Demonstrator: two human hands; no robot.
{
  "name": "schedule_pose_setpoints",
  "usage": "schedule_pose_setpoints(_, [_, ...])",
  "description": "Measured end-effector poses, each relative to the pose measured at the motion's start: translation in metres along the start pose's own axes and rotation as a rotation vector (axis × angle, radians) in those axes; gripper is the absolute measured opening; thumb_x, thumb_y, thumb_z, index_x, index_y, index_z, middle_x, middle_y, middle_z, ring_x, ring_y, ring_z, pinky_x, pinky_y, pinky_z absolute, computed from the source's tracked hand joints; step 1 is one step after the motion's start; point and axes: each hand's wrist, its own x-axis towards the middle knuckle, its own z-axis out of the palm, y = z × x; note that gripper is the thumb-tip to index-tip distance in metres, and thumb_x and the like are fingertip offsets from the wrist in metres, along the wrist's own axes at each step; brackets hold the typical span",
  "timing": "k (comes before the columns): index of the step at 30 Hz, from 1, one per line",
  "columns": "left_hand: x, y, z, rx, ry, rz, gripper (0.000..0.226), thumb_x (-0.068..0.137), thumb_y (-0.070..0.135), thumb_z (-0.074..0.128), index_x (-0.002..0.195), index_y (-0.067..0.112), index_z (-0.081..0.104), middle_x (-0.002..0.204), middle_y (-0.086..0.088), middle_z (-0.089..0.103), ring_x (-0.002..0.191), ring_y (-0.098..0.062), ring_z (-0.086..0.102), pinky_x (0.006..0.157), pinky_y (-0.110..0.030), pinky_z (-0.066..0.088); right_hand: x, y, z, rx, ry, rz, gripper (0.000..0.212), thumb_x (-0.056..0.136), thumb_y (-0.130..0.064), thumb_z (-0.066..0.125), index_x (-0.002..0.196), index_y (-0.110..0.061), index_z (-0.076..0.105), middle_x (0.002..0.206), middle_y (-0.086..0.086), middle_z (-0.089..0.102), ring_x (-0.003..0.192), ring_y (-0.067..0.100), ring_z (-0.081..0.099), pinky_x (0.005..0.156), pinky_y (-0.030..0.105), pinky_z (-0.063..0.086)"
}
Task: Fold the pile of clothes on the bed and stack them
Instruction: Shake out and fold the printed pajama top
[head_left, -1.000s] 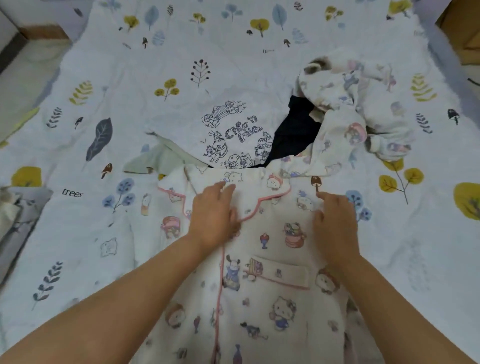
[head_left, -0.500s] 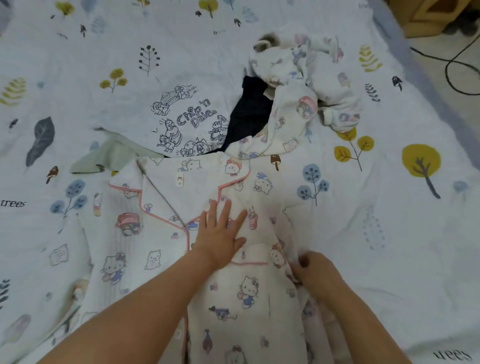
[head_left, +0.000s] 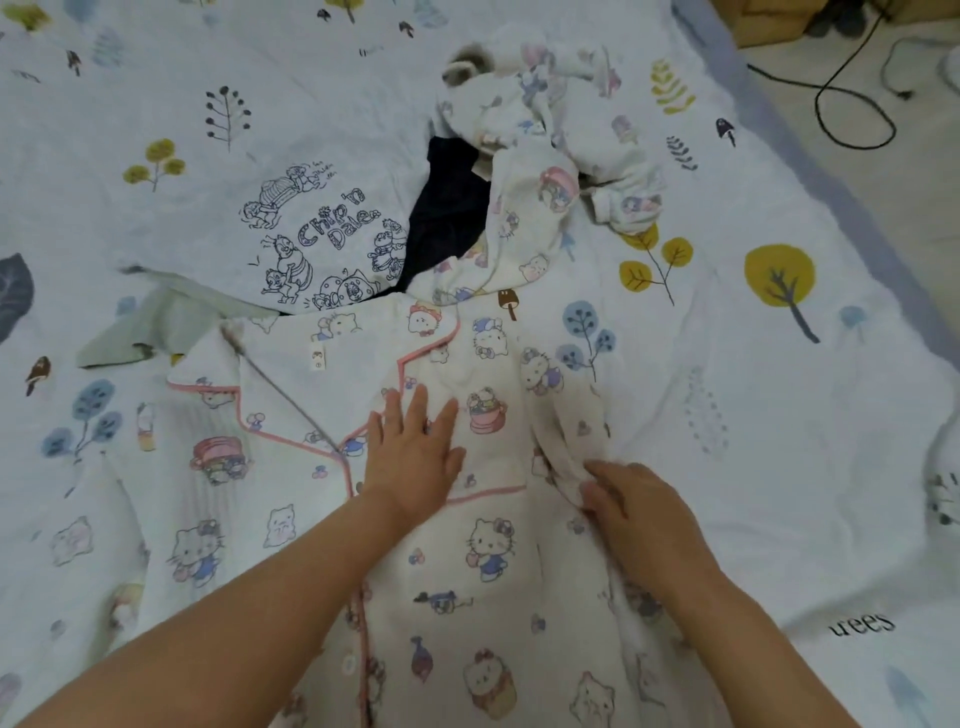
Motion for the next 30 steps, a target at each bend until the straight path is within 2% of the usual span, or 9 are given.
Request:
schedule_pose_setpoints(4, [0.008,0.015,-0.019,-0.183,0.402,0.192,0.043,0.081,0.029,0.037,0.11,0.004,0.058,0.115,-0.021,0.057,0.106,-0.038,0.056,0.086,-0.047,0.049,-0.018,0.028,-0.017,0.128,0.366,0.171,0.039,0.091,0.0,0.045,0.127,-0.012,0.055,0.116,0.011,0.06,0.102,0.023,0.056,0.08,0.026,0.037])
schedule_pose_setpoints(8, [0.026,0.062,-0.043,-0.297,0.552,0.457,0.038,0.08,0.018,0.041,0.107,0.001,0.062,0.118,-0.021,0.06,0.107,-0.035,0.059,0.084,-0.043,0.049,-0.017,0.046,-0.006,-0.172,0.049,0.296,0.021,0.089,-0.018,0.049,0.107,-0.013,0.059,0.105,0.012,0.058,0.099,0.03,0.055,0.077,0.032,0.044])
schedule_pose_setpoints(13, [0.048,0.101,-0.057,0.066,0.28,0.612,0.048,0.095,0.027,0.038,0.142,0.018,0.037,0.148,-0.008,0.036,0.134,-0.026,0.036,0.105,-0.043,0.032,-0.031,0.046,-0.01,0.051,-0.12,0.253,0.039,0.094,-0.048,0.043,0.094,-0.014,0.062,0.093,-0.001,0.065,0.085,0.014,0.058,0.068,0.023,0.041])
schedule_pose_setpoints(15, [0.057,0.104,-0.061,0.213,0.113,0.579,0.037,0.096,0.025,0.042,0.133,0.023,0.045,0.135,-0.004,0.049,0.128,-0.023,0.038,0.102,-0.039,0.025,-0.041,0.048,-0.016,0.247,-0.269,0.235,0.036,0.089,-0.05,0.05,0.091,-0.018,0.066,0.09,-0.005,0.066,0.083,0.008,0.06,0.067,0.016,0.04])
schedule_pose_setpoints(18, [0.061,0.106,-0.073,0.178,0.161,0.484,0.018,0.095,0.026,0.044,0.102,0.016,0.058,0.105,-0.004,0.061,0.107,-0.026,0.049,0.091,-0.037,0.028,-0.046,0.06,-0.032,0.351,-0.361,0.196,0.01,0.081,-0.02,0.071,0.076,-0.024,0.064,0.071,-0.011,0.06,0.064,-0.001,0.055,0.06,0.015,0.044])
schedule_pose_setpoints(21, [0.061,0.105,-0.079,-0.084,0.363,0.422,0.018,0.092,0.027,0.048,0.086,0.012,0.057,0.091,-0.009,0.062,0.095,-0.03,0.052,0.076,-0.034,0.029,-0.046,0.076,-0.062,0.321,0.026,0.279,0.027,0.082,-0.003,0.061,0.062,-0.02,0.057,0.054,-0.007,0.052,0.049,0.007,0.048,0.049,0.02,0.036])
schedule_pose_setpoints(25, [0.064,0.12,-0.09,-0.359,0.521,0.378,0.024,0.092,0.027,0.054,0.08,0.007,0.056,0.083,-0.014,0.06,0.085,-0.03,0.05,0.068,-0.031,0.027,-0.028,0.096,-0.118,0.305,0.628,0.361,0.005,0.085,-0.016,0.063,0.086,-0.013,0.06,0.07,0.001,0.055,0.067,0.024,0.05,0.058,0.03,0.028])
schedule_pose_setpoints(28, [0.074,0.141,-0.09,-0.384,0.548,0.328,0.02,0.093,0.02,0.052,0.103,0.005,0.061,0.098,-0.013,0.061,0.096,-0.029,0.051,0.075,-0.031,0.033,-0.003,0.115,-0.133,0.116,0.752,0.41,0.034,0.088,-0.025,0.061,0.117,-0.009,0.056,0.103,0.015,0.061,0.104,0.037,0.052,0.083,0.036,0.039])
schedule_pose_setpoints(30, [0.079,0.148,-0.082,-0.382,0.496,0.317,0.029,0.093,0.015,0.049,0.12,0.006,0.055,0.113,-0.015,0.057,0.107,-0.03,0.047,0.084,-0.036,0.037,0.01,0.129,-0.132,0.017,0.662,0.554,0.055,0.088,-0.033,0.061,0.134,-0.008,0.042,0.129,0.025,0.047,0.122,0.042,0.039,0.096,0.048,0.035])
